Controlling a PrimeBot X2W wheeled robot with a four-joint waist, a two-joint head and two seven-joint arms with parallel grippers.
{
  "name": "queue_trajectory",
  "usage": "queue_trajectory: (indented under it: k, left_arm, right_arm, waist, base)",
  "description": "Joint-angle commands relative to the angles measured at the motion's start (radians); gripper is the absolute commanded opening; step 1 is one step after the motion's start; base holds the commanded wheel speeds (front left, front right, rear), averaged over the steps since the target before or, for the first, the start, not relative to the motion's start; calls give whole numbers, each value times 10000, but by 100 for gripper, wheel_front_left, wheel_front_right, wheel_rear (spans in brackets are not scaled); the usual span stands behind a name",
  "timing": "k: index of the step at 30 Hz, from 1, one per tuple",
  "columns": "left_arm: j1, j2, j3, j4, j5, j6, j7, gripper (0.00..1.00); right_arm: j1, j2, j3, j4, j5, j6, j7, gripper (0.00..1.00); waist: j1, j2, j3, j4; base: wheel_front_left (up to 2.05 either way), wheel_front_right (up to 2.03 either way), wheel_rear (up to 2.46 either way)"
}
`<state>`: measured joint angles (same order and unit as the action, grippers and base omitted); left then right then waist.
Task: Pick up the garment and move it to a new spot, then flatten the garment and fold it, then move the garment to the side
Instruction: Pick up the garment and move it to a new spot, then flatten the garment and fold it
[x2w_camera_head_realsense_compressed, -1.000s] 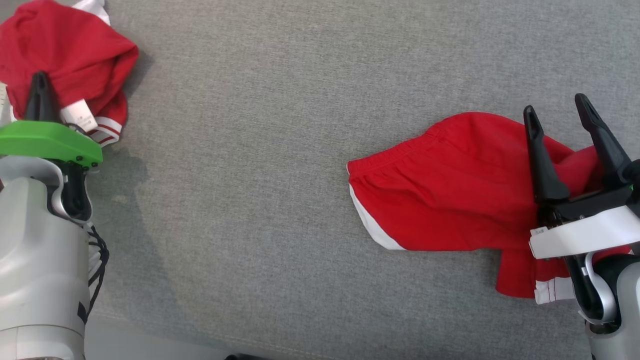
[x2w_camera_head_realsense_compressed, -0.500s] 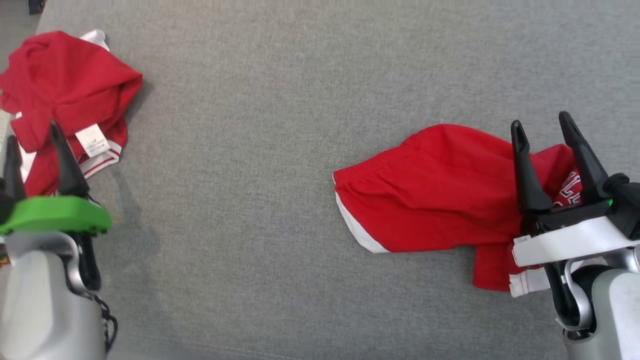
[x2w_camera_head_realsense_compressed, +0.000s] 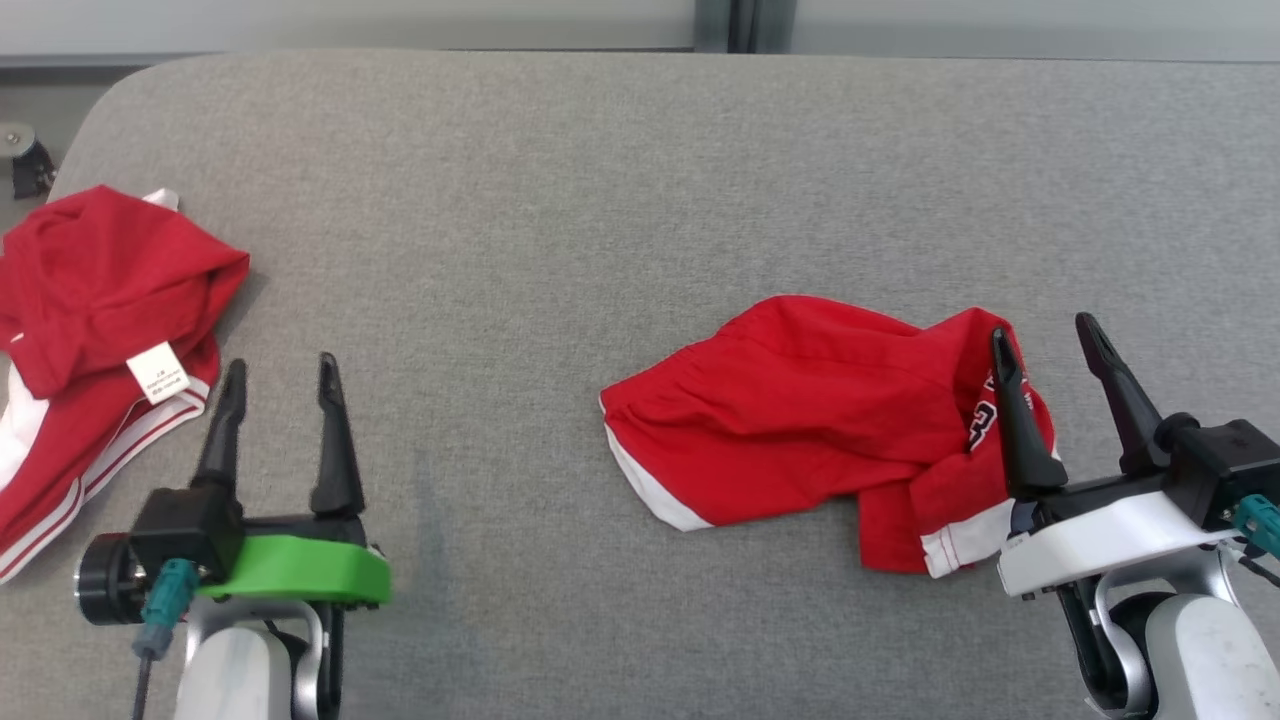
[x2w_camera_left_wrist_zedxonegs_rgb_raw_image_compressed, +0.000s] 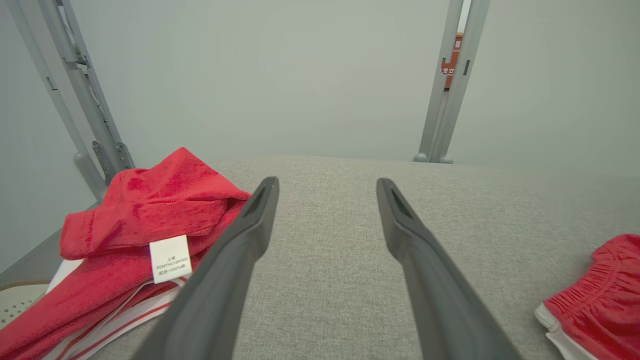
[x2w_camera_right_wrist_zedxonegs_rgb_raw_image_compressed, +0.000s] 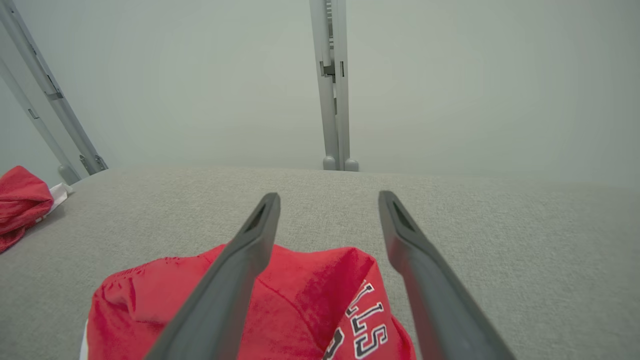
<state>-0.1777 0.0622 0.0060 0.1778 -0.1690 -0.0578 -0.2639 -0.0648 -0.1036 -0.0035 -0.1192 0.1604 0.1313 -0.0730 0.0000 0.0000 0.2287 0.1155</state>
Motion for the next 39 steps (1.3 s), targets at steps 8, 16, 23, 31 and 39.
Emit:
queue_trajectory:
  k: [8, 16, 23, 31, 39]
  left_arm:
    - [968, -12, -648, -242, 224, 95, 301, 100]
    - [1494, 116, -794, -258, 284, 190, 510, 100]
    - [1593, 267, -833, -364, 307, 295, 601, 100]
    - [1565, 321, -909, -460, 287, 353, 652, 100]
    - [1422, 380, -985, -604, 251, 390, 613, 100]
  right_arm:
    - [526, 117, 281, 386, 47, -10, -31, 100]
    - [1051, 258, 346, 474, 100, -10, 86, 100]
    - [1222, 351, 362, 389, 113, -10, 149, 100]
    - [1194, 411, 351, 312, 70, -10, 128, 100]
    - [1128, 424, 362, 301, 14, -10, 116, 100]
  waist:
    - [0, 0, -1295, -1088]
    - [0, 0, -1791, -1280]
    - [0, 0, -1927, -1323]
    - [0, 0, -1882, -1314]
    - [0, 0, -1745, -1319]
  base:
    - [0, 0, 0]
    - [0, 0, 0]
    - [0, 0, 0]
    - [0, 0, 0]
    - [0, 0, 0]
